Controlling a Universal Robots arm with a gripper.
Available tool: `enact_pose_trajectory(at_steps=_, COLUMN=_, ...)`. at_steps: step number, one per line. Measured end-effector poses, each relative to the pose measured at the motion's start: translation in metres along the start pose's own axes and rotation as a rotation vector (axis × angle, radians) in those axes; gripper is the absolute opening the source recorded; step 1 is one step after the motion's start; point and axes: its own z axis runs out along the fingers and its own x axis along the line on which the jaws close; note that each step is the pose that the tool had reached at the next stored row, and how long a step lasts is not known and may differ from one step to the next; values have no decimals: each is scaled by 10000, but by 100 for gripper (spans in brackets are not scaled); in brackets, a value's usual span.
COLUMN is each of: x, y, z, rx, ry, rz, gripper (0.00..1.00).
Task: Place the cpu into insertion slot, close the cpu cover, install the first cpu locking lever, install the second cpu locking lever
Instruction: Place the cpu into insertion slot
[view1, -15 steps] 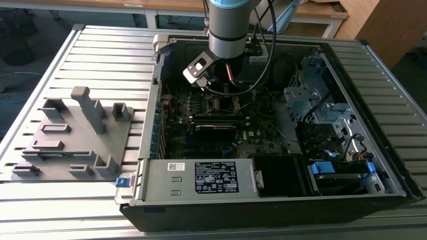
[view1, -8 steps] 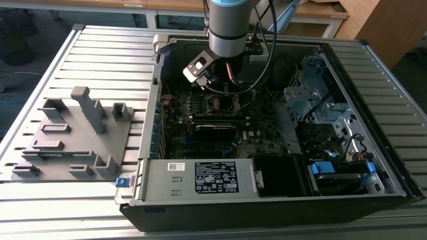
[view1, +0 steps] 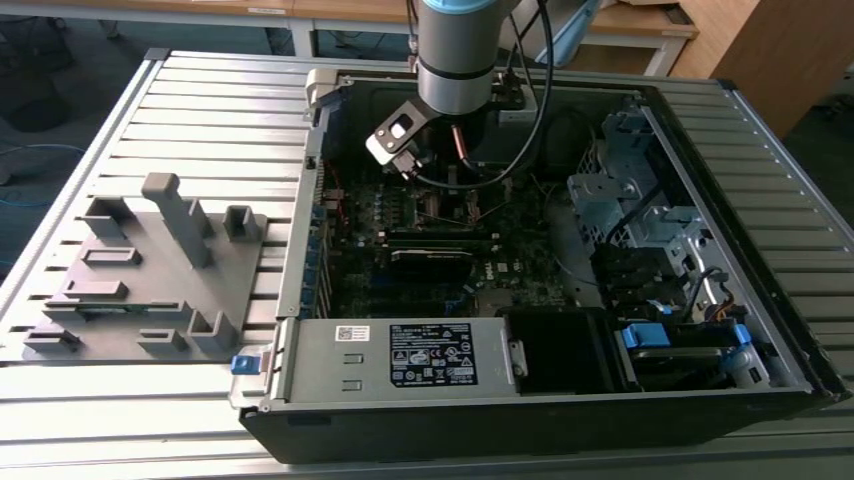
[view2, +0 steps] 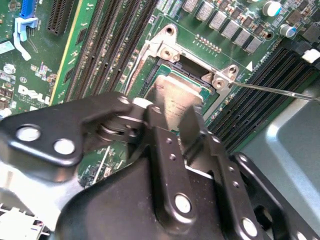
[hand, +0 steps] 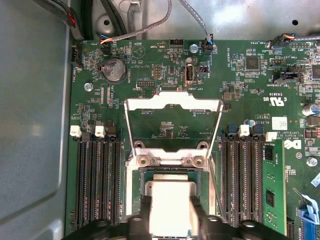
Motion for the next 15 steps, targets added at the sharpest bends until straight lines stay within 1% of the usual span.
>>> enact_pose_trajectory(at_steps=1, x=0, y=0, z=0, rx=0, ry=0, rz=0, gripper=42)
enact_pose_trajectory(at_steps=3, x=0, y=0, z=0, rx=0, ry=0, rz=0, gripper=30)
enact_pose_trajectory(at_steps=4, x=0, y=0, z=0, rx=0, ry=0, rz=0, gripper=30)
enact_pose_trajectory(at_steps=6, x=0, y=0, z=-1, rx=0, ry=0, rz=0, gripper=18)
enact_pose_trajectory(at_steps=7, x=0, y=0, z=-1, rx=0, ry=0, rz=0, gripper=18)
enact_pose_trajectory(at_steps=8, x=0, y=0, z=-1, rx=0, ry=0, rz=0, gripper=12)
enact_pose_trajectory(at_steps=9, x=0, y=0, z=-1, rx=0, ry=0, rz=0, gripper=10)
enact_pose_trajectory(at_steps=15, x=0, y=0, z=-3, rx=0, ry=-1, rz=0, gripper=10)
